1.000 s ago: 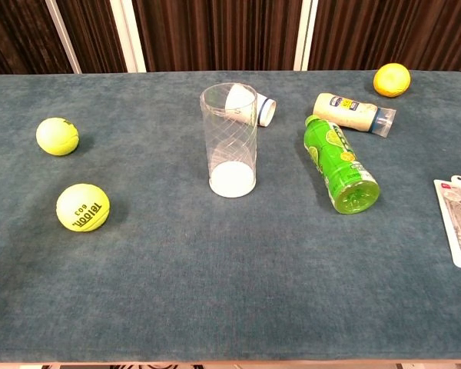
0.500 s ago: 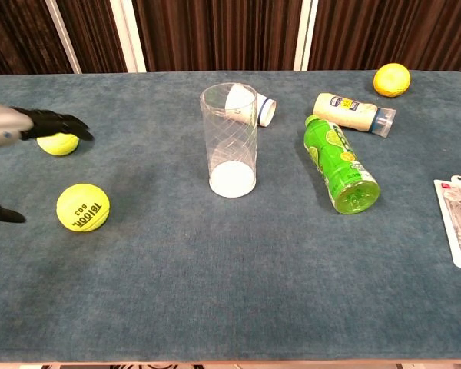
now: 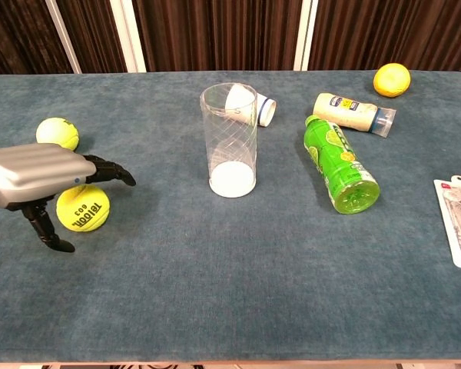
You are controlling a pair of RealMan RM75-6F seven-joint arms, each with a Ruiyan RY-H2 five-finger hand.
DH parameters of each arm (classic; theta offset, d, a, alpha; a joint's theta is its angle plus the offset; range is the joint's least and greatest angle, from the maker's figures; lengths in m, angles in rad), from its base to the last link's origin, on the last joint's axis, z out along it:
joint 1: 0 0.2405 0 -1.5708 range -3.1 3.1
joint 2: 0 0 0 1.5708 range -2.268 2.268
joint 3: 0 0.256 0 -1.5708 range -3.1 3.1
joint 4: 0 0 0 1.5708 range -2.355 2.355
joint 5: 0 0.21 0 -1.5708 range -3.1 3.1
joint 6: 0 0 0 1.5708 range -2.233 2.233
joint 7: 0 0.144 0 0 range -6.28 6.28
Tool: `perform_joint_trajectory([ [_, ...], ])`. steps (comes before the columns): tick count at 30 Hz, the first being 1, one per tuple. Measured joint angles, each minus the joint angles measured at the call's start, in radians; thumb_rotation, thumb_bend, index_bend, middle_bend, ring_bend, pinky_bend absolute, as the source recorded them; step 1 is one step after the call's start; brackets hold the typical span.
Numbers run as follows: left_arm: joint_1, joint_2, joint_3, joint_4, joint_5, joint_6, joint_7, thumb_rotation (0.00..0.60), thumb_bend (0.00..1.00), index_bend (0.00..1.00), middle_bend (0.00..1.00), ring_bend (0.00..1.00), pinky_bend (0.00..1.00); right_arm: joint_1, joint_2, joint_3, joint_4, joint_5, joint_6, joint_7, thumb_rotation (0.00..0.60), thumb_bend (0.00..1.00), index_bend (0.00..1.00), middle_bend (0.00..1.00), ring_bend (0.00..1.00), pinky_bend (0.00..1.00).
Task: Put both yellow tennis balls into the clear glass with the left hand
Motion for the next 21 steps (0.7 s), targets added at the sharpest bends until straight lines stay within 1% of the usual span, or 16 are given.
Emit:
perform_joint_trajectory([
  [3, -0.005, -0.018, 0.009, 0.021, 0.024, 0.015, -0.006, 0.600, 0.14, 0.25, 0.32, 0.29, 0.48, -0.001, 0.000, 0.001, -0.002, 0.003, 0.002, -0.002, 0.600, 0.34, 0.03, 0.08, 0.12, 0.06],
  [4, -0.006, -0.022, 0.012, 0.029, 0.034, 0.020, -0.012, 0.600, 0.15, 0.26, 0.33, 0.30, 0.49, -0.001, 0.000, 0.002, -0.002, 0.004, 0.002, -0.002, 0.600, 0.34, 0.03, 0.08, 0.12, 0.06],
  [8, -0.009, -0.030, 0.027, 0.055, 0.065, 0.040, -0.043, 0.600, 0.28, 0.35, 0.45, 0.38, 0.56, -0.002, 0.000, 0.004, -0.003, 0.008, 0.002, -0.002, 0.600, 0.34, 0.03, 0.08, 0.12, 0.06],
  [10, -0.009, -0.030, 0.030, 0.062, 0.071, 0.046, -0.049, 0.600, 0.32, 0.38, 0.48, 0.41, 0.58, -0.002, 0.000, 0.004, -0.002, 0.009, 0.001, -0.001, 0.600, 0.34, 0.03, 0.08, 0.12, 0.06],
  [12, -0.008, -0.029, 0.032, 0.068, 0.075, 0.053, -0.056, 0.600, 0.34, 0.41, 0.50, 0.42, 0.59, -0.002, 0.000, 0.004, -0.002, 0.011, 0.001, -0.001, 0.600, 0.34, 0.03, 0.08, 0.12, 0.06],
  [15, -0.008, -0.021, 0.032, 0.073, 0.074, 0.058, -0.065, 0.600, 0.34, 0.44, 0.51, 0.43, 0.59, -0.002, 0.000, 0.005, -0.004, 0.015, -0.001, -0.002, 0.600, 0.34, 0.03, 0.08, 0.12, 0.06],
  [21, -0.012, 0.020, 0.012, 0.041, 0.080, 0.084, -0.087, 0.600, 0.34, 0.44, 0.51, 0.43, 0.59, -0.004, -0.001, 0.007, -0.008, 0.022, 0.001, -0.007, 0.600, 0.34, 0.03, 0.08, 0.12, 0.06],
])
